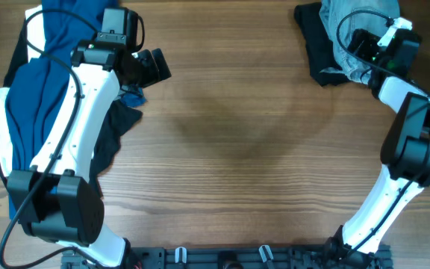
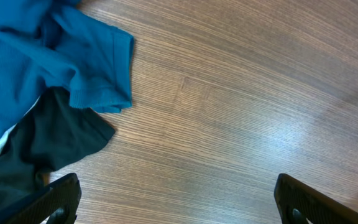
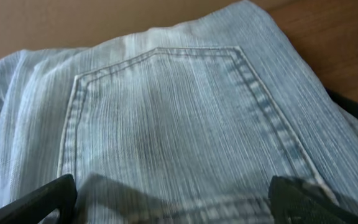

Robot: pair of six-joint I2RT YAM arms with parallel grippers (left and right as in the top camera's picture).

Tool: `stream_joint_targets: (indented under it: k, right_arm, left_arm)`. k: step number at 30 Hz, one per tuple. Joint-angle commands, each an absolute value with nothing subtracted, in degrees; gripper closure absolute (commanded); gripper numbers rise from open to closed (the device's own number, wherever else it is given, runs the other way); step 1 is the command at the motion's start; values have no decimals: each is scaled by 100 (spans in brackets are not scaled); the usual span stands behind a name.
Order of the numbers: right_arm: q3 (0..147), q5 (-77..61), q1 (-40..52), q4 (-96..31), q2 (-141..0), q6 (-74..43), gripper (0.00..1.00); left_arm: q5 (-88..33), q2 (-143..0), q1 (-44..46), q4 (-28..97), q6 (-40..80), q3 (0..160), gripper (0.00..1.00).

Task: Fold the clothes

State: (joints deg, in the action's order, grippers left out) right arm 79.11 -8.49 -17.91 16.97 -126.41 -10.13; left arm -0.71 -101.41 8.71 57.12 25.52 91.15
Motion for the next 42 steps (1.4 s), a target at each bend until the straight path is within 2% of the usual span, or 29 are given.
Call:
stream_joint_targets:
  k: [1,8,11,17,27,33,38,42]
  right_arm:
    - [7758,-1105,-1721,1258,-11568,-875,0]
    - [7758,-2451,-1721,-60,-8781,-617,0]
    - [7758,-3000,-1721,-242,-7837,-617,0]
    - [7758,-3006,-1721,-263,-6287,-615,0]
    - [7758,-3006,-1721,-314,-5500,-613,0]
    - [7592,-2812,-1651,-1568,-5502,-598,0]
    - [6475,-1205,-895,-1610,-4834,-598,0]
    - [4893,-945,-493,-827,-3918,-604,0]
  left_arm:
    - [-51,-10202,878,5701,2440,9172,0]
    - [-54,-10202,878,5701,2440,9172,0]
    - [-54,-10202,878,5701,2440,9172,0]
    - [-54,-10202,878,5701,2440,9172,0]
    - [-54,-10202,878,5701,2440,9172,0]
    - [-54,-10202,878,5701,2440,9172,0]
    - [-54,-10202,878,5701,2440,9172,0]
    - [-54,-10202,878,5697,2440,9172,0]
